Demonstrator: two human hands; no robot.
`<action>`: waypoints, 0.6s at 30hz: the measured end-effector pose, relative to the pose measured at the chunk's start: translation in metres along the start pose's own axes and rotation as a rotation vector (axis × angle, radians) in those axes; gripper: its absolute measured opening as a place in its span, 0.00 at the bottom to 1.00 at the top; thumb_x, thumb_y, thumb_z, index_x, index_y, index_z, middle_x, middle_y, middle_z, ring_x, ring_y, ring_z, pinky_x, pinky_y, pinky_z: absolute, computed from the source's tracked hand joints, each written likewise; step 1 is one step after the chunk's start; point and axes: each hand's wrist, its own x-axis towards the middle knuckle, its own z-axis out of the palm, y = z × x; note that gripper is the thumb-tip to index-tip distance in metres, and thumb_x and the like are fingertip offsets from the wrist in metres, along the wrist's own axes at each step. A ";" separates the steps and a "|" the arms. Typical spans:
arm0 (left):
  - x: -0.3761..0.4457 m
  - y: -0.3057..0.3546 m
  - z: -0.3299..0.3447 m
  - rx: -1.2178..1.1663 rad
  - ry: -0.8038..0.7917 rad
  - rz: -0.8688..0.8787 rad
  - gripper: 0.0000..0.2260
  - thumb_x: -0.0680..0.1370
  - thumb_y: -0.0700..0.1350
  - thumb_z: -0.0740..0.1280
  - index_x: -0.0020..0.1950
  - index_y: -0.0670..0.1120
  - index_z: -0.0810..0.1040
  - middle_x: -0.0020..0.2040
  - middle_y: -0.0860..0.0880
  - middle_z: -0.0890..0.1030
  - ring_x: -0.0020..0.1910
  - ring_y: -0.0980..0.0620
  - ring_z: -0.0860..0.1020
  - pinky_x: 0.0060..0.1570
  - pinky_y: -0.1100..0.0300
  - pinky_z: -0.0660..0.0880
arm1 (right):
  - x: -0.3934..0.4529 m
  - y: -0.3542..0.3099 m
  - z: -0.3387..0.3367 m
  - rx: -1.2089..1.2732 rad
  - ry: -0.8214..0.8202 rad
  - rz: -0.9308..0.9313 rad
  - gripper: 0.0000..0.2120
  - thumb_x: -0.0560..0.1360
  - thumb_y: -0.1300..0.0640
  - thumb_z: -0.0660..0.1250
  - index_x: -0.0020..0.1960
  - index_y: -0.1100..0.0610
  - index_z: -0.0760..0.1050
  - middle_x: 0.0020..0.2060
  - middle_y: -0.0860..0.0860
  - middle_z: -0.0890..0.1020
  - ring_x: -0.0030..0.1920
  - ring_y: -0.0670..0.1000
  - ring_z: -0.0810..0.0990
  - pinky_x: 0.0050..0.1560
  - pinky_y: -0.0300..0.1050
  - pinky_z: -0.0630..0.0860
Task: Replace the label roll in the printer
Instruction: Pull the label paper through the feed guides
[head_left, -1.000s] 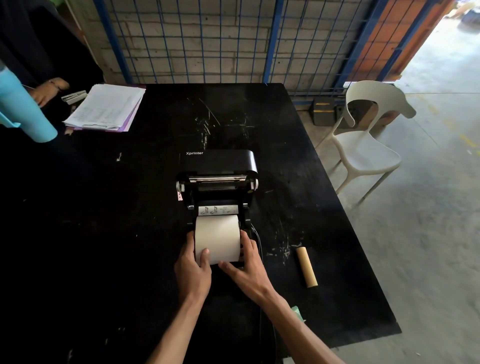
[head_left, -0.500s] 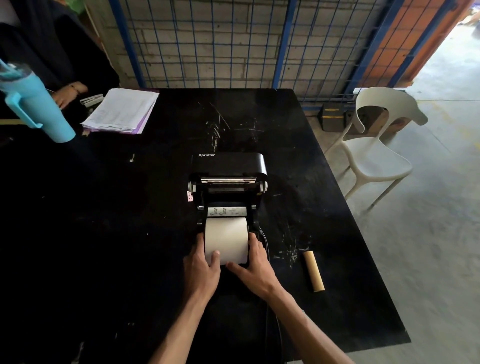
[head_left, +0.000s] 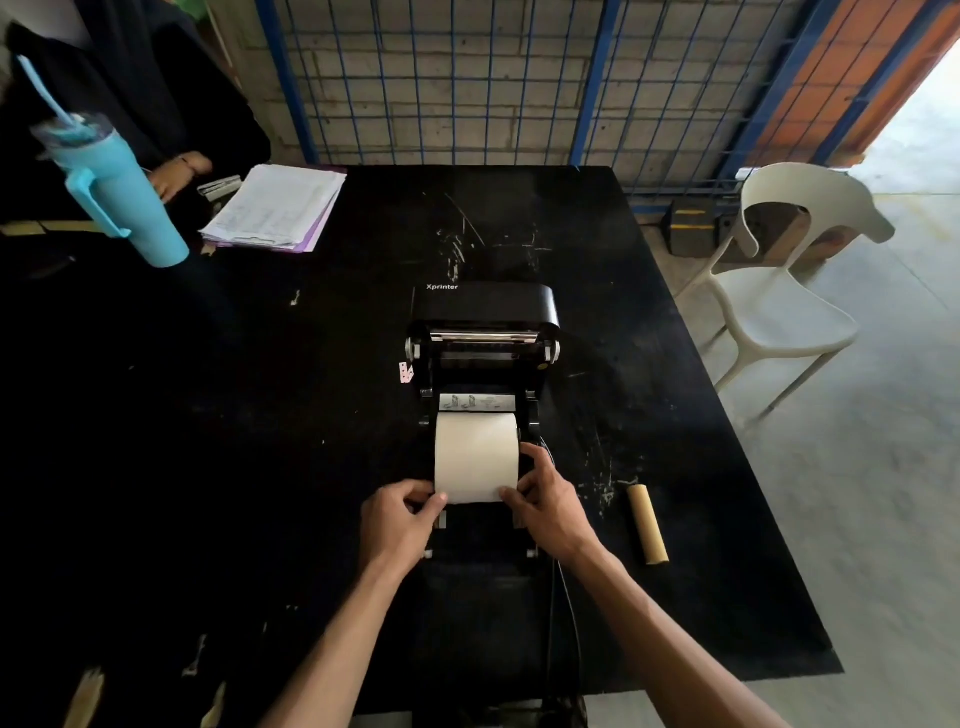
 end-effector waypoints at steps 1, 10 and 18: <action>0.000 0.001 0.000 -0.001 0.006 -0.006 0.09 0.72 0.48 0.74 0.50 0.46 0.85 0.43 0.52 0.85 0.40 0.56 0.81 0.40 0.66 0.74 | -0.001 0.000 0.000 0.000 0.001 -0.002 0.30 0.77 0.58 0.70 0.75 0.53 0.63 0.41 0.53 0.83 0.40 0.48 0.82 0.44 0.38 0.78; -0.003 0.006 0.000 -0.005 0.063 -0.061 0.08 0.71 0.49 0.75 0.46 0.46 0.85 0.41 0.51 0.85 0.37 0.58 0.80 0.32 0.71 0.70 | -0.004 -0.006 0.003 -0.001 0.098 0.014 0.28 0.77 0.59 0.70 0.75 0.53 0.66 0.35 0.46 0.82 0.38 0.42 0.82 0.39 0.28 0.74; 0.000 0.007 0.002 0.027 -0.001 -0.039 0.05 0.72 0.46 0.74 0.45 0.48 0.82 0.41 0.52 0.82 0.38 0.56 0.80 0.30 0.69 0.69 | -0.011 0.000 0.009 0.042 0.187 0.043 0.21 0.73 0.62 0.74 0.63 0.55 0.72 0.35 0.51 0.83 0.36 0.48 0.83 0.43 0.41 0.80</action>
